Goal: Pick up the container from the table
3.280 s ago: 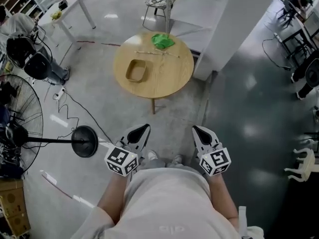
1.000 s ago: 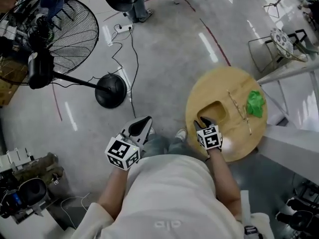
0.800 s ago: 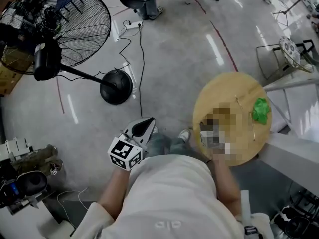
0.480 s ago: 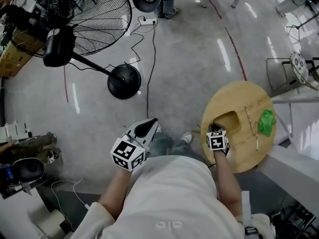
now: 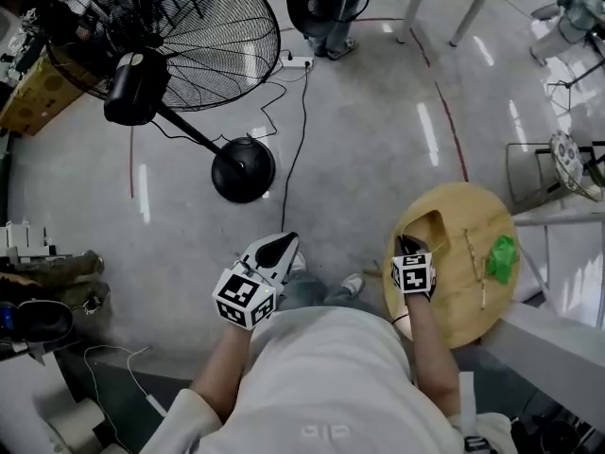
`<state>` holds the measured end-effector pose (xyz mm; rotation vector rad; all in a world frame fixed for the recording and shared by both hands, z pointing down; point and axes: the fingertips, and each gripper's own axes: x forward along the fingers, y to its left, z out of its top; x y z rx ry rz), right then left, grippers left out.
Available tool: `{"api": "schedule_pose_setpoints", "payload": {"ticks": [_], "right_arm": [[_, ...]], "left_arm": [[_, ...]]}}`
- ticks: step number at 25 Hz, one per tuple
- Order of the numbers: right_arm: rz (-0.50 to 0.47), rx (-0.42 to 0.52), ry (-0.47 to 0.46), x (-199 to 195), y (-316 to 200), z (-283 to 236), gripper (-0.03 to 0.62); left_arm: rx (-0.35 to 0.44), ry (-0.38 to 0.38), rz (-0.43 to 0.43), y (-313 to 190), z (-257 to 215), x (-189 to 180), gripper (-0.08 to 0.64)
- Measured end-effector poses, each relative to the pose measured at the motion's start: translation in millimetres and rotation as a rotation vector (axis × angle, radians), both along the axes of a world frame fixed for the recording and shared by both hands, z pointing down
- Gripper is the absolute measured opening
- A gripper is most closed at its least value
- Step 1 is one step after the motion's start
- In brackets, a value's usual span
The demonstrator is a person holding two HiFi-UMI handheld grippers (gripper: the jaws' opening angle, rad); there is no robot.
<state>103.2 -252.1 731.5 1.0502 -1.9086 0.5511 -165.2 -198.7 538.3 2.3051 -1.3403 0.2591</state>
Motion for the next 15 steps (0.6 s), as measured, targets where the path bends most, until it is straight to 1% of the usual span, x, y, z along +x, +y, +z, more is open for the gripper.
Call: {"api": "schedule_pose_setpoints", "payload": {"ticks": [7,15], "right_arm": [[-0.068,0.124,-0.108,-51,-30,-72,0.041],[-0.172,0.254,-0.258,-115,-41,-162,0.041]], "left_arm": [[0.06,0.001,-0.048,-10,-22,-17,0.015],[0.136,0.006,-0.112,-21,-56,-47,0.015]]}}
